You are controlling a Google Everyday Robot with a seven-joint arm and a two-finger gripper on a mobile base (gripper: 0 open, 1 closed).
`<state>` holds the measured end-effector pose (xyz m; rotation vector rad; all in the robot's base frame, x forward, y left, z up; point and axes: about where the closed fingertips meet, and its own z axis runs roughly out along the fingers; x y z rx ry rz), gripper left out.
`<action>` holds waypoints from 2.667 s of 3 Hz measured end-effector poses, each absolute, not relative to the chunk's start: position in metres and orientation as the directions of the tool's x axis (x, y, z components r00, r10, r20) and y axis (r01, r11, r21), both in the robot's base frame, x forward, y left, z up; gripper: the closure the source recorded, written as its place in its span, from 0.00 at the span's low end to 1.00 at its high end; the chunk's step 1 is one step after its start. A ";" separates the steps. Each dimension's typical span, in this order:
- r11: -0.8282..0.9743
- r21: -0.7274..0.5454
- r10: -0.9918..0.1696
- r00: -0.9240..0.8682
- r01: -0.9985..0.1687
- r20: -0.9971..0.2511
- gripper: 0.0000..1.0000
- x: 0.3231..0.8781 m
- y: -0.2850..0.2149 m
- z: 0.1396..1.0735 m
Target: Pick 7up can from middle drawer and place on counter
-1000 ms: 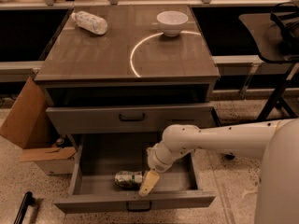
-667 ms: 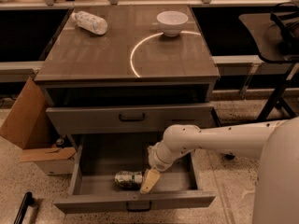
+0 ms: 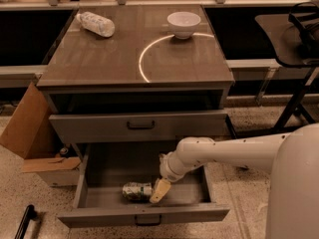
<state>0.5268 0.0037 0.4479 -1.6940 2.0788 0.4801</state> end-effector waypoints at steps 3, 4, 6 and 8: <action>0.217 -0.033 -0.838 -0.169 -0.976 -0.518 0.00 0.538 0.023 0.410; 0.182 -0.038 -0.852 -0.138 -0.983 -0.505 0.00 0.535 0.038 0.398; 0.161 -0.040 -0.859 -0.120 -0.986 -0.497 0.00 0.533 0.046 0.392; 0.126 -0.036 -0.880 -0.095 -0.991 -0.465 0.18 0.531 0.057 0.379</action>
Offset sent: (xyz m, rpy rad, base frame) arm 0.0193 0.0118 -0.0397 0.0037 -0.0459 -0.0516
